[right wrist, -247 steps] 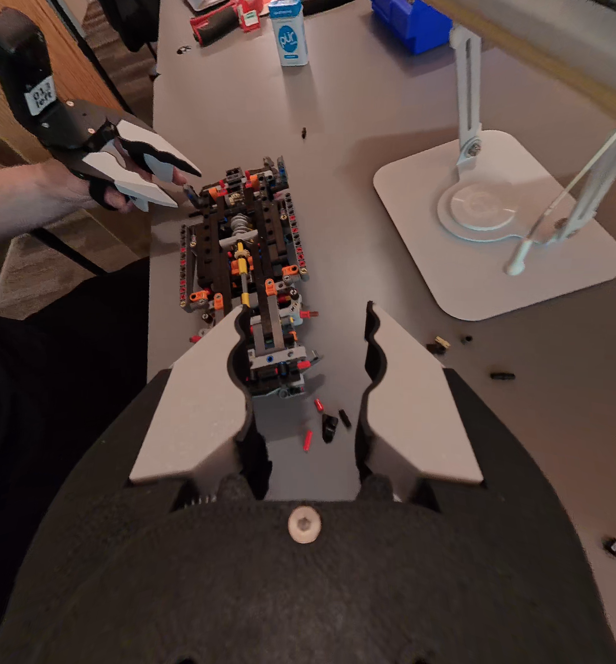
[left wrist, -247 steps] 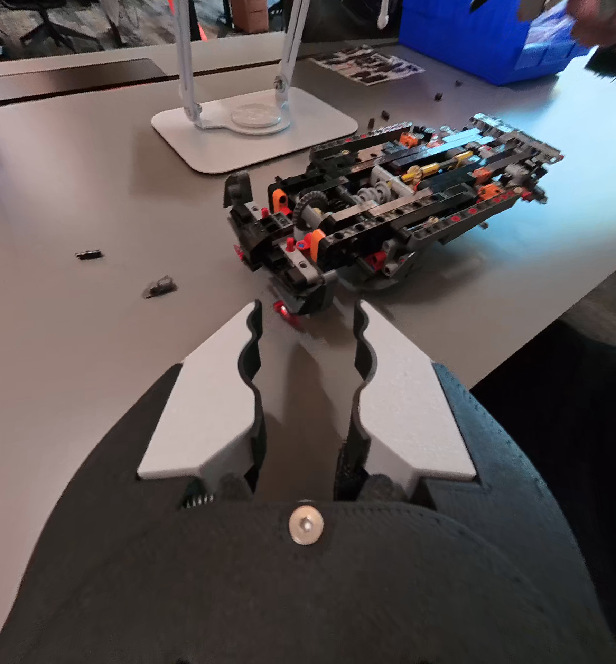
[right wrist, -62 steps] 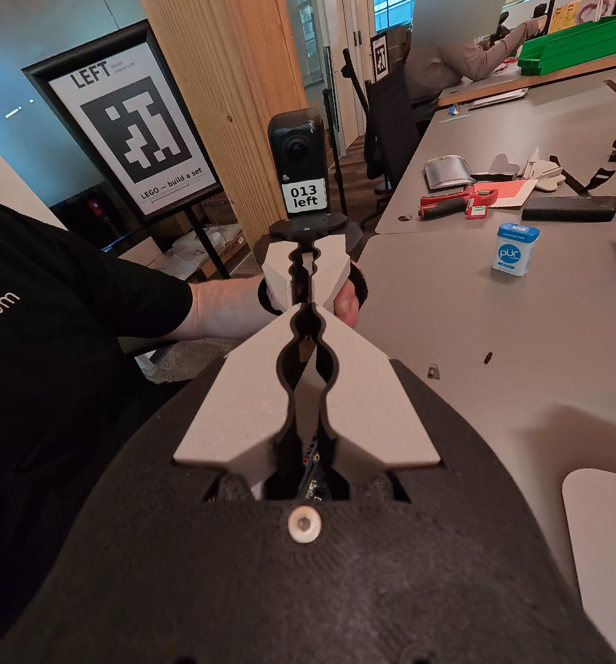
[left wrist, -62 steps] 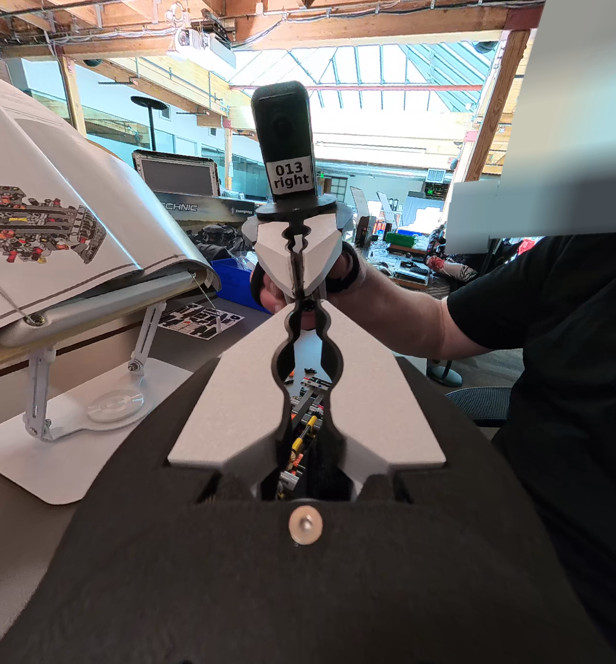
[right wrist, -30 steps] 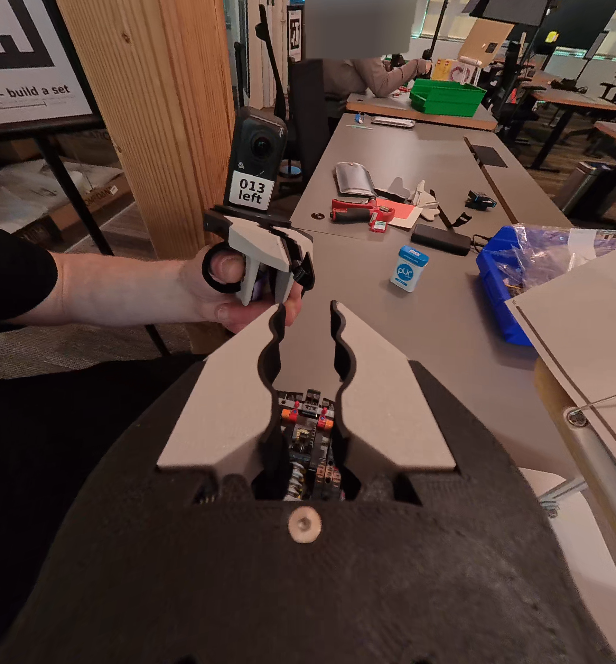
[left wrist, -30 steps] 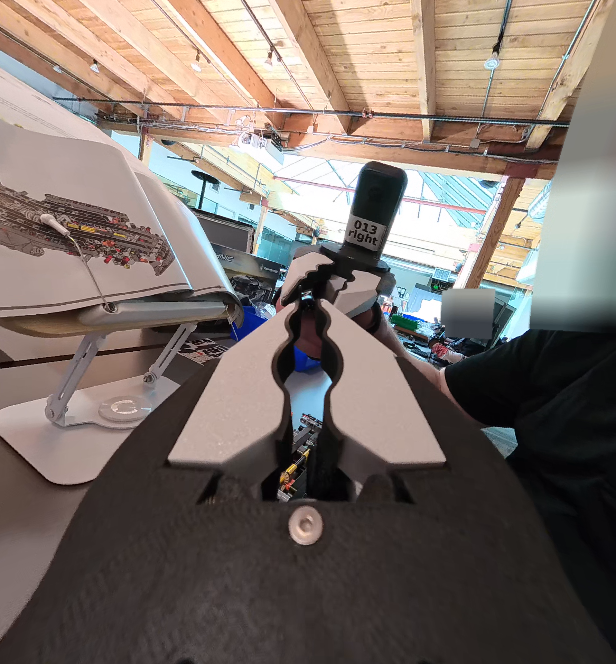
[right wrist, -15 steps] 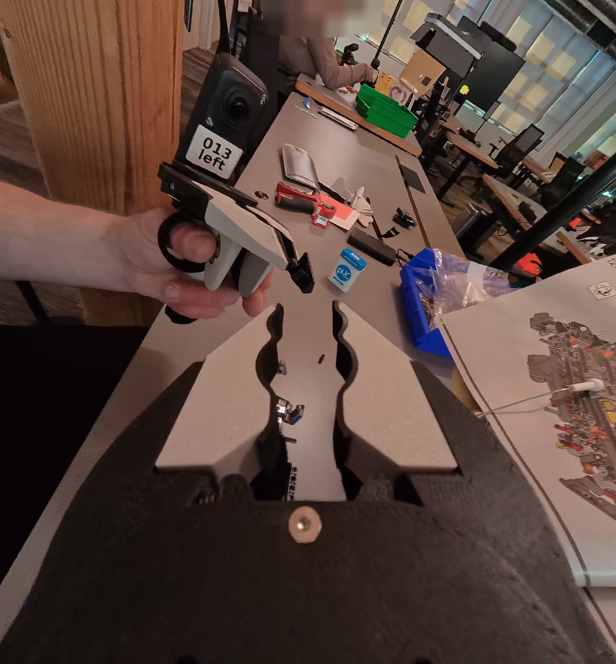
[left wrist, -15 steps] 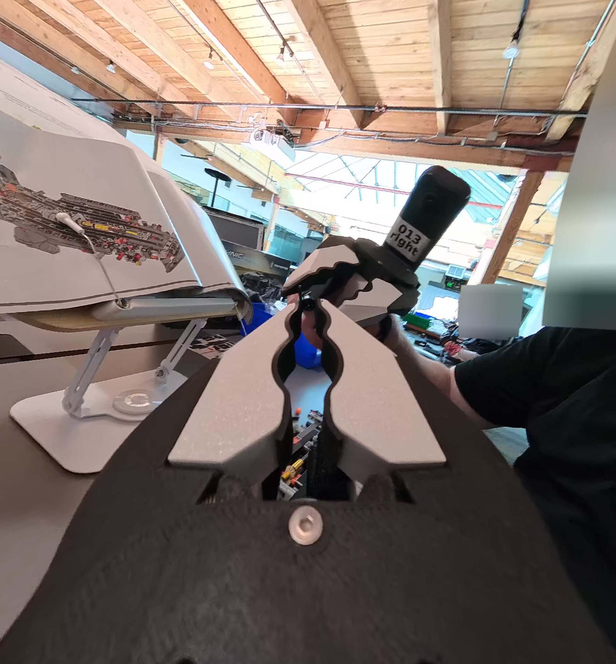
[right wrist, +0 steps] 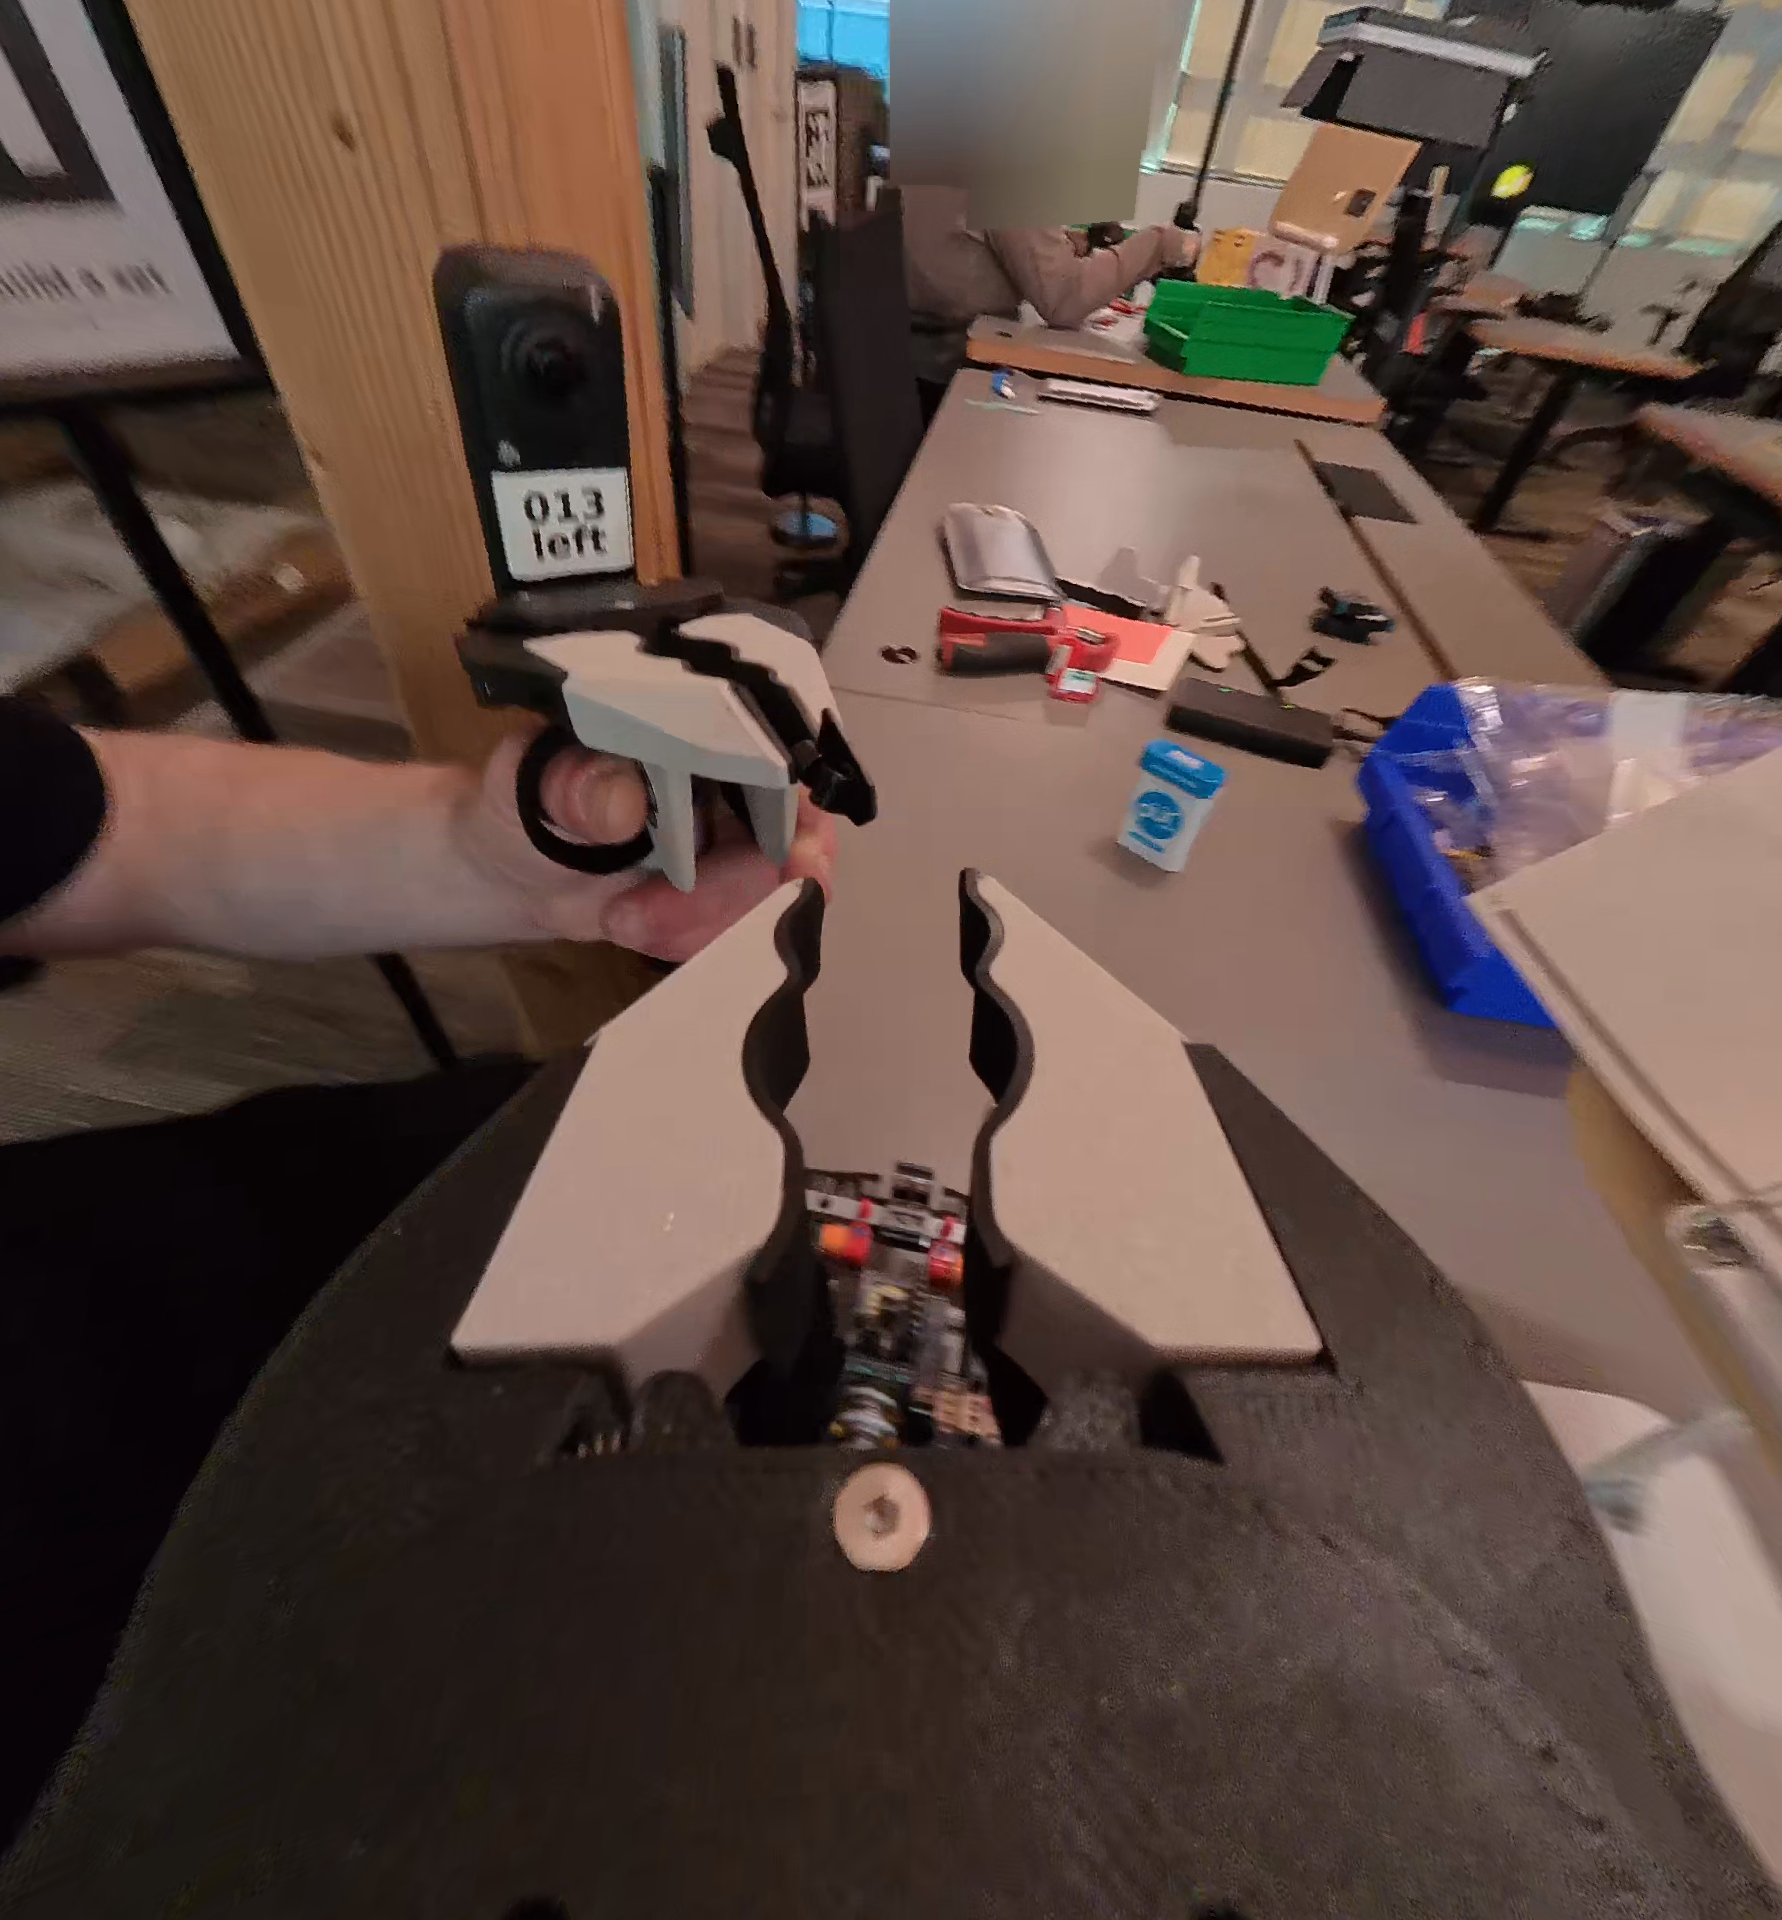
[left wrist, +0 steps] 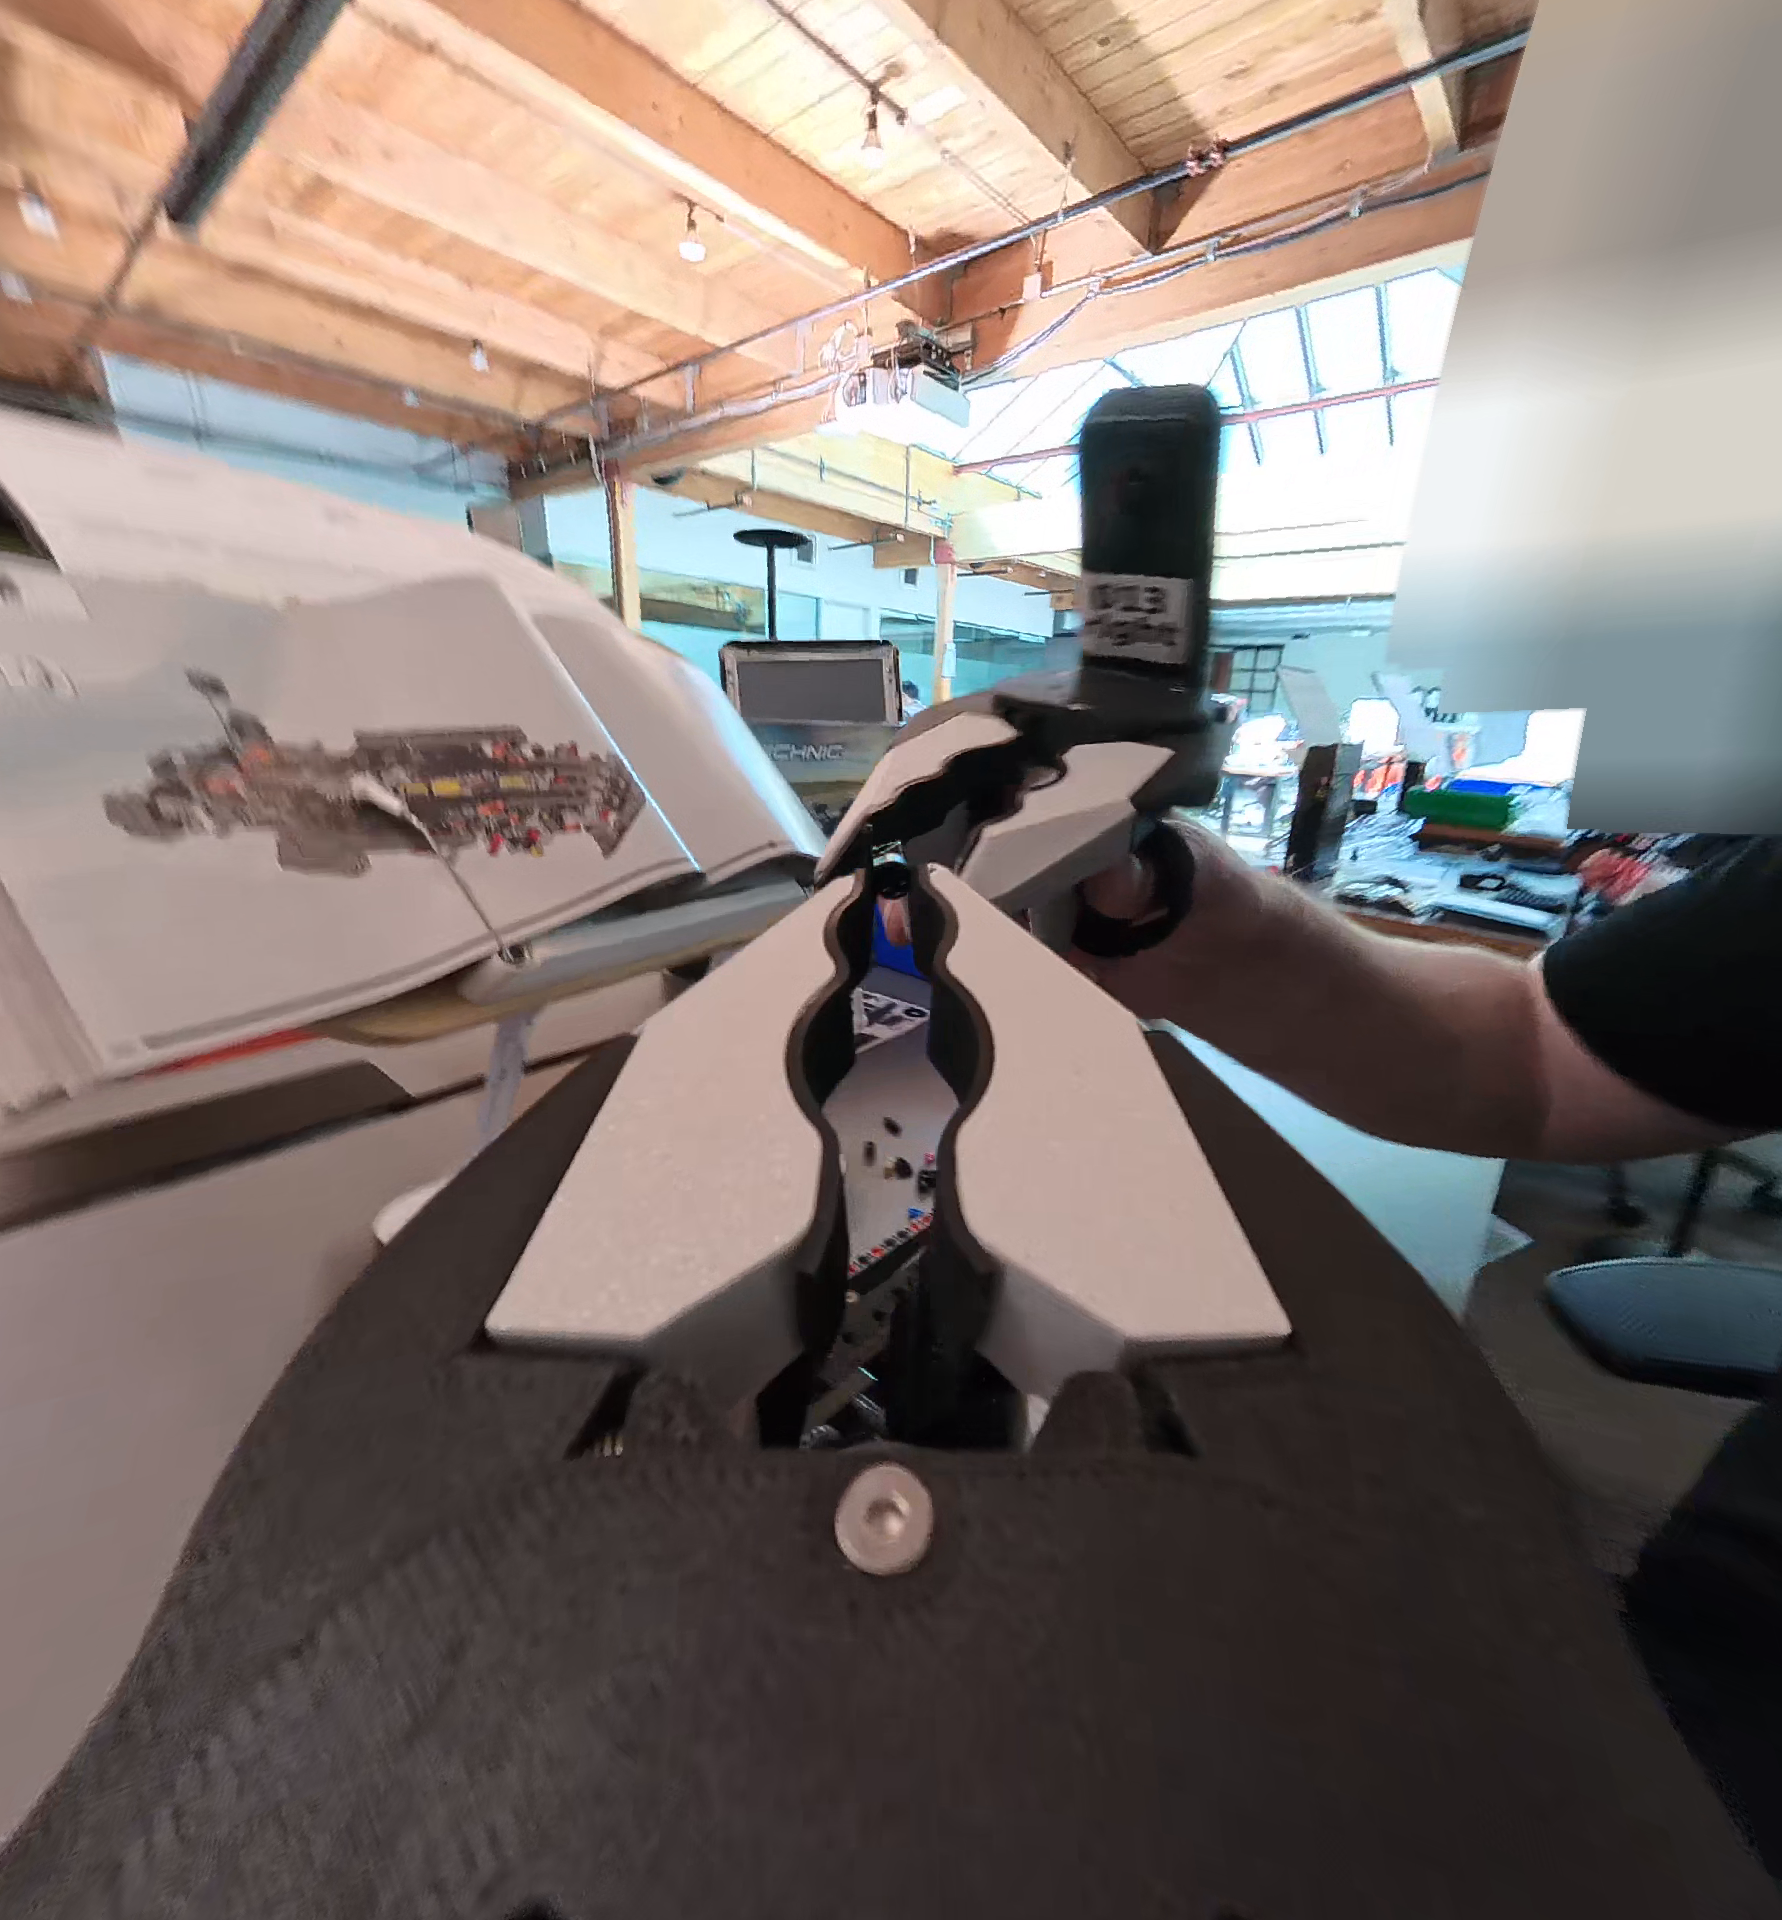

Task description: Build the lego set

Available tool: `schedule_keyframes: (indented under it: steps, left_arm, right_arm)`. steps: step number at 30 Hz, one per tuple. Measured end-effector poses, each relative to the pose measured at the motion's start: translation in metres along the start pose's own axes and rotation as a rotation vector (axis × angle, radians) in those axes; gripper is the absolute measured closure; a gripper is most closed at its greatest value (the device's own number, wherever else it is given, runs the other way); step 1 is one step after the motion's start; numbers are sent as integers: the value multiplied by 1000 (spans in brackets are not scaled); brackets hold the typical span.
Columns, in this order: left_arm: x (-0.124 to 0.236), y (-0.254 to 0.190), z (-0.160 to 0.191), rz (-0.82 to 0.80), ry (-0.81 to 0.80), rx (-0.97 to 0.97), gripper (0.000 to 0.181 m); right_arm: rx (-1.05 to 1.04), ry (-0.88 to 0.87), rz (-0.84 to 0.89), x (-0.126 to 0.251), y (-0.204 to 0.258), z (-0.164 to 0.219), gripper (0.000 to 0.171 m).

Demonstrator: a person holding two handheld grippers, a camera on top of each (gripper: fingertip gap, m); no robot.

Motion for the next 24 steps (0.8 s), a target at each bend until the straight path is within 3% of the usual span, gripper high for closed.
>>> schedule_keyframes:
  steps: [7, 17, 24]
  left_arm:
    - [1, -15, -10, 75, -64, -31, 177]
    - [-4, -21, -9, 135, -83, -1, 177]
    - [-8, -21, -9, 147, -104, 22, 177]
  right_arm:
    - [-347, -167, -303, 9, 16, -19, 152]
    - [-400, -246, -376, 8, 24, -26, 170]
    - [-386, -238, -374, 9, 22, -26, 171]
Point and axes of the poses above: each gripper's, where its closed fingertips meet, x back along the fingers, z out of its underside, y = z × x across the jaws, the point moved 1 cm from there along x, back along the fingers, and after that the axes turned 6 degrees about z, right-handed, at the moved point
